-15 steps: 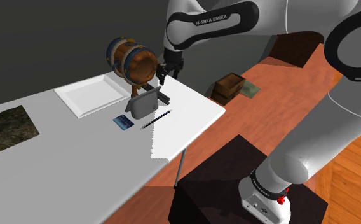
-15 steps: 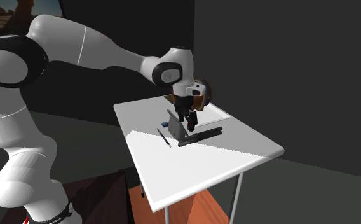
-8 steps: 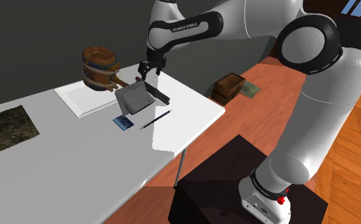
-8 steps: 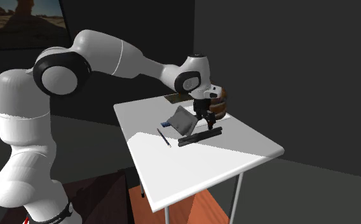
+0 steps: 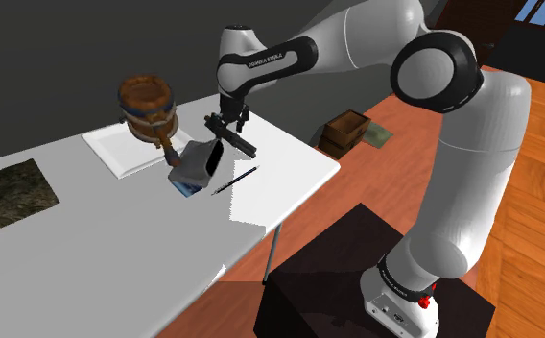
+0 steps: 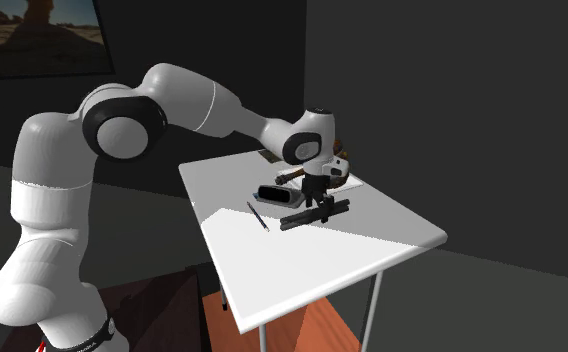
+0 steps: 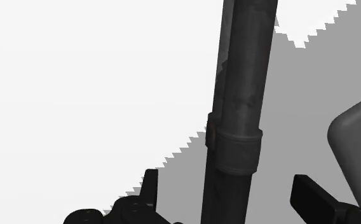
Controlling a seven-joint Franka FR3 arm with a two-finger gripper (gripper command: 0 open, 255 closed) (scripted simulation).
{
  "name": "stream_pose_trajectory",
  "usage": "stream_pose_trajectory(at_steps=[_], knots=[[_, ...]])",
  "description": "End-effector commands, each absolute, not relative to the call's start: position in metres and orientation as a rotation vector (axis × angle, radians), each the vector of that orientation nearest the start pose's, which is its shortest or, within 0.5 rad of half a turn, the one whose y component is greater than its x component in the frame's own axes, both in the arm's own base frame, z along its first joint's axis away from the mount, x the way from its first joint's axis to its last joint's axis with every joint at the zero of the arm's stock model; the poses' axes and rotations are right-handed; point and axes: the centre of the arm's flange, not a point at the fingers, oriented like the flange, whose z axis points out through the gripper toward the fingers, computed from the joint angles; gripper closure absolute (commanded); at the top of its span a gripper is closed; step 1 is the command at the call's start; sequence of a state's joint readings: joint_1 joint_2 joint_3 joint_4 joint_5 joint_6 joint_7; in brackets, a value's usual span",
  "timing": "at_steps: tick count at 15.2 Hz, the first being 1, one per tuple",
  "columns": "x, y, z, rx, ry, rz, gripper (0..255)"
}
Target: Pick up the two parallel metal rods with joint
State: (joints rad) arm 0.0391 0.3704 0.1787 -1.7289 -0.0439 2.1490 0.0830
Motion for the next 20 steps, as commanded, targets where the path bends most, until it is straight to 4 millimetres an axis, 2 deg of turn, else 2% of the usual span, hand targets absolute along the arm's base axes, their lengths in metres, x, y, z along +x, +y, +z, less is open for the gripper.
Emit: stream_pose_trajectory(at_steps=[1,3,4,13,20], knots=[[0.645,0.13,0.363,-3.098,-0.224,-0.079,0],[0.645,0.13,0.363,-3.098,-0.224,-0.079,0],[0.644,0.131,0.362,-3.098,-0.224,-0.079,255],[0.645,0.13,0.363,-3.098,-0.224,-0.079,255],[0.645,0.13,0.4,-3.098,-0.224,-0.079,255]])
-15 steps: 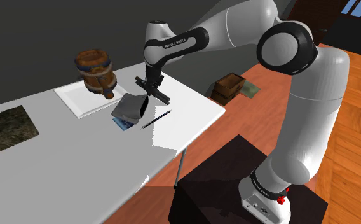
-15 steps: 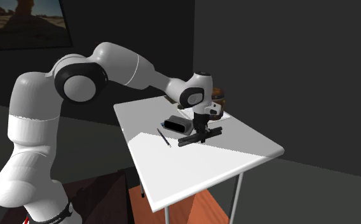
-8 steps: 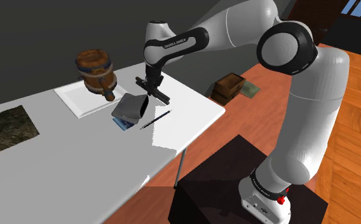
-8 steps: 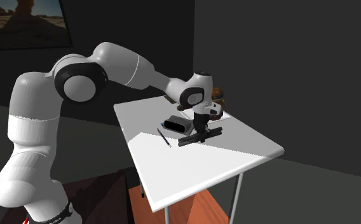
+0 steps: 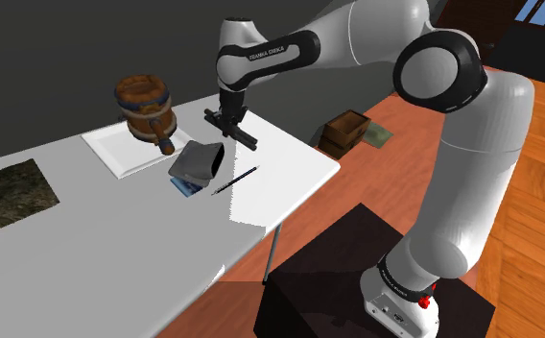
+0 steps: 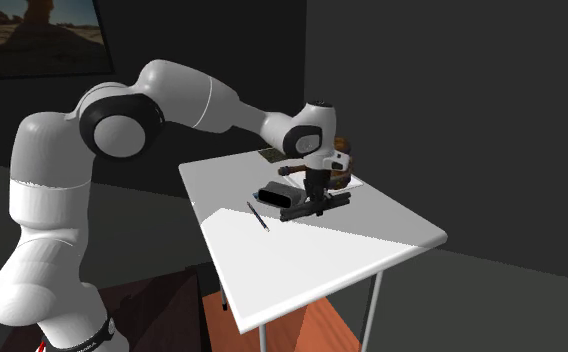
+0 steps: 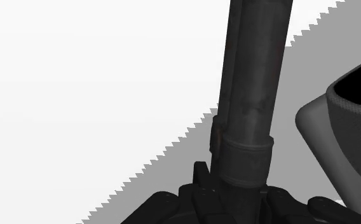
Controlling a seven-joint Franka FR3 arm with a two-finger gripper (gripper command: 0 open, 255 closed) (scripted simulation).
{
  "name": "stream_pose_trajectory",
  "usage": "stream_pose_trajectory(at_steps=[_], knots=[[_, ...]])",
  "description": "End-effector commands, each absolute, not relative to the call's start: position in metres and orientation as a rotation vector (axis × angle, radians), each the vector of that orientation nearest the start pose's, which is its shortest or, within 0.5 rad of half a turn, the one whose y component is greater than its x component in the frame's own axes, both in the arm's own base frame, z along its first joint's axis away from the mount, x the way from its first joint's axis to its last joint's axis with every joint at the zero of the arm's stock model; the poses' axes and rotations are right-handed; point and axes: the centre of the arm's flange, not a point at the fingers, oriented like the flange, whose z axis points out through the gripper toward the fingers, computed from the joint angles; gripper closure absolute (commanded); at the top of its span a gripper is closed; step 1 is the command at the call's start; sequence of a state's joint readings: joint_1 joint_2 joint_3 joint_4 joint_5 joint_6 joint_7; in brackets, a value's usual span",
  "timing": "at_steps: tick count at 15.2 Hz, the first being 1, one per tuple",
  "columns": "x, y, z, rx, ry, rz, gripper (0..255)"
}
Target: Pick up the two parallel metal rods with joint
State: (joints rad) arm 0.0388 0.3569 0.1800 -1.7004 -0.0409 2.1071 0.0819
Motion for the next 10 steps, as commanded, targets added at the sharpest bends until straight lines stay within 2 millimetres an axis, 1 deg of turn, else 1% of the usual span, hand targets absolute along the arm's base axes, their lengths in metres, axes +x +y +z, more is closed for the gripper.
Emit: stream_pose_trajectory(at_steps=[1,8,10], knots=[[0.645,0.13,0.405,-3.098,-0.224,-0.079,255],[0.645,0.13,0.442,-3.098,-0.224,-0.079,255],[0.645,0.13,0.443,-3.098,-0.224,-0.079,255]])
